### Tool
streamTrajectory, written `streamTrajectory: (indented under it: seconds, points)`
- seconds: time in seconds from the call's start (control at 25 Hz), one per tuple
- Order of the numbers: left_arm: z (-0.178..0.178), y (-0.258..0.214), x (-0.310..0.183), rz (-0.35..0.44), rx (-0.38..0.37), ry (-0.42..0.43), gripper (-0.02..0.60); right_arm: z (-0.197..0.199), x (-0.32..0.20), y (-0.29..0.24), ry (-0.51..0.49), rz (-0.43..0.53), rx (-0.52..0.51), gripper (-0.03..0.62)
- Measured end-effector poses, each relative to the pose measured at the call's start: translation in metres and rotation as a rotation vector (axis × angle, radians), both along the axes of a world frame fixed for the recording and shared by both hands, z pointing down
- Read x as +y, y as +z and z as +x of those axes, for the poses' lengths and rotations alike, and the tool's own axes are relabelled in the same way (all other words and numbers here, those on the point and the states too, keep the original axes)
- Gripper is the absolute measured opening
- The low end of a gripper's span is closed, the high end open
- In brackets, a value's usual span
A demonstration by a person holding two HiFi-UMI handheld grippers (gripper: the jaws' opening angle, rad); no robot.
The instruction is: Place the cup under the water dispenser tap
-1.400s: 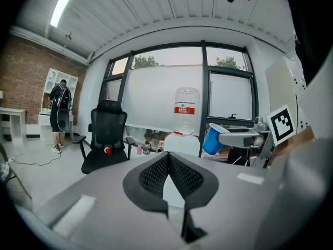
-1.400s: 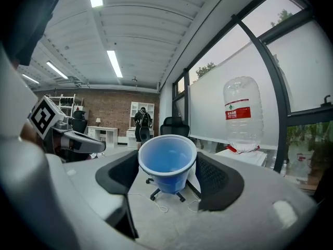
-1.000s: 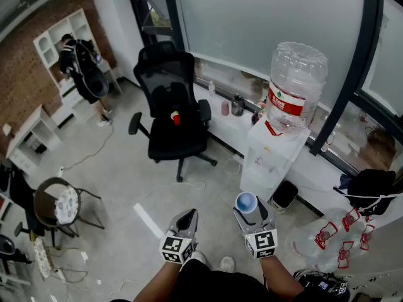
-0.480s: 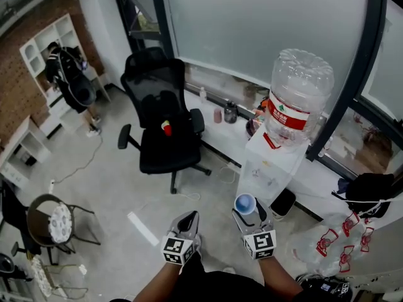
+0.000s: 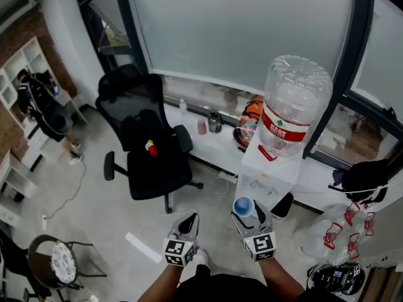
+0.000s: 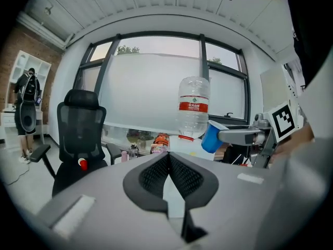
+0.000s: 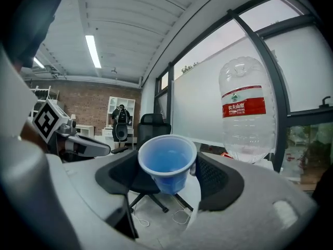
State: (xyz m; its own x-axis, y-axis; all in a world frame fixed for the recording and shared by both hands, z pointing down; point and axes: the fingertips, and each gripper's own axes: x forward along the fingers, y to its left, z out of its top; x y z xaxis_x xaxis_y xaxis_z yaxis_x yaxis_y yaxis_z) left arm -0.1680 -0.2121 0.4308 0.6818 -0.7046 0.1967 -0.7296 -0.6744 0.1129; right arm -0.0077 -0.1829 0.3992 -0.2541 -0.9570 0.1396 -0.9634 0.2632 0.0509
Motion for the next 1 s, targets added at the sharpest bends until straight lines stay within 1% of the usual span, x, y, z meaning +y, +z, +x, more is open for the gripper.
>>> streamTrajectory:
  seconds: [0.16,0.36,0.56,0.64,0.72,0.88,1.0]
  points:
    - [0.007,0.006,-0.027,-0.007,0.001,0.072,0.017,0.004,-0.015,0.007,0.079,-0.025,-0.007,0.341]
    - [0.017,0.01,-0.054,-0.014,-0.007,0.181,0.017,0.008,-0.032,0.009,0.186,-0.029,0.001,0.341]
    - [0.029,0.013,-0.073,-0.034,-0.015,0.289,0.017,0.018,-0.037,0.019,0.304,-0.049,0.002,0.341]
    - [0.033,0.019,-0.077,-0.017,-0.017,0.327,0.017,0.022,-0.035,0.026,0.344,-0.059,0.0,0.341]
    - [0.035,0.025,-0.082,-0.006,-0.02,0.33,0.017,0.024,-0.033,0.035,0.367,-0.072,0.0,0.341]
    - [0.041,0.04,-0.092,-0.048,-0.036,0.307,0.017,0.033,-0.029,0.045,0.385,-0.11,0.013,0.342]
    - [0.055,0.052,-0.092,-0.067,-0.049,0.334,0.017,0.042,-0.025,0.056,0.396,-0.143,0.015,0.342]
